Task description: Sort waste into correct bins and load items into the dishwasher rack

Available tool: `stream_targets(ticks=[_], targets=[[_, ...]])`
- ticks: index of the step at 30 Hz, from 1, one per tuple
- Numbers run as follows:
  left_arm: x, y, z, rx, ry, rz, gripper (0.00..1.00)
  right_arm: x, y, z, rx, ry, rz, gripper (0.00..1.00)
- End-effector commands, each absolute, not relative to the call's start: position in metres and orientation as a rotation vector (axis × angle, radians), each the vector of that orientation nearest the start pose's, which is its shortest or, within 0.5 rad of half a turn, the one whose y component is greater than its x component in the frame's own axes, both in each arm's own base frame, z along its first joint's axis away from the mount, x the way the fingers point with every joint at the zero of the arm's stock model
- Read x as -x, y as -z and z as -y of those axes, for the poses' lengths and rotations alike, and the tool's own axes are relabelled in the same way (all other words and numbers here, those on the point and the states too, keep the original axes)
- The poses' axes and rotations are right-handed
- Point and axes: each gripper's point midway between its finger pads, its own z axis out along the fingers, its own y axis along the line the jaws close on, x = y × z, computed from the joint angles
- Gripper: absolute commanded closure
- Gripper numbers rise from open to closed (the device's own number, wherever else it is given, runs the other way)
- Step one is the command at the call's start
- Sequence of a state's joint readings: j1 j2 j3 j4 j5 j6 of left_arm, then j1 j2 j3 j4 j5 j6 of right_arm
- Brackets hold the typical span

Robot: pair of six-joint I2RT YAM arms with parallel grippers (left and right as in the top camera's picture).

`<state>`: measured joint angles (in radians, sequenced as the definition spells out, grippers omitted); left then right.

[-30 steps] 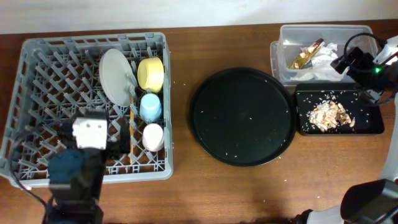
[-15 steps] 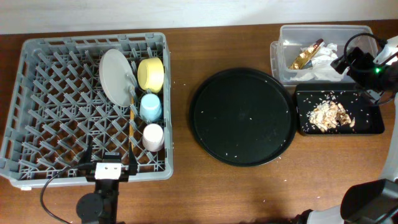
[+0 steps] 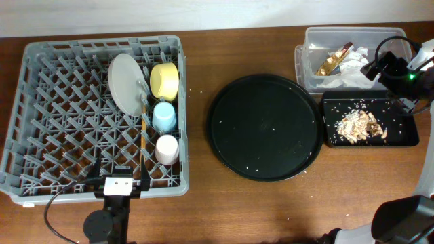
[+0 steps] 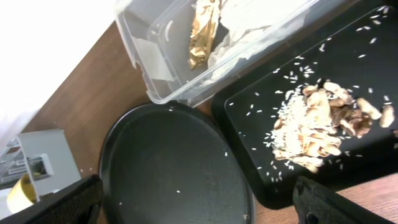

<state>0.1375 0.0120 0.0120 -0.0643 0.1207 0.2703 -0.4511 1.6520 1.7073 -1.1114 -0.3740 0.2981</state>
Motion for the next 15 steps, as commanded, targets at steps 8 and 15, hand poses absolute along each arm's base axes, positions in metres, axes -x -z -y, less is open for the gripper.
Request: stream_targets(ticks=[8, 15], targets=[[-0.245, -0.160, -0.010, -0.222, -0.204, -1.624, 0.00, -0.351, -0.294, -0.010, 0.094, 0.011, -2.010, 0.01], [-0.245, -0.160, -0.010, -0.222, -0.204, -1.624, 0.00, -0.269, -0.192, -0.009, -0.019, -0.079, -1.703, 0.02]])
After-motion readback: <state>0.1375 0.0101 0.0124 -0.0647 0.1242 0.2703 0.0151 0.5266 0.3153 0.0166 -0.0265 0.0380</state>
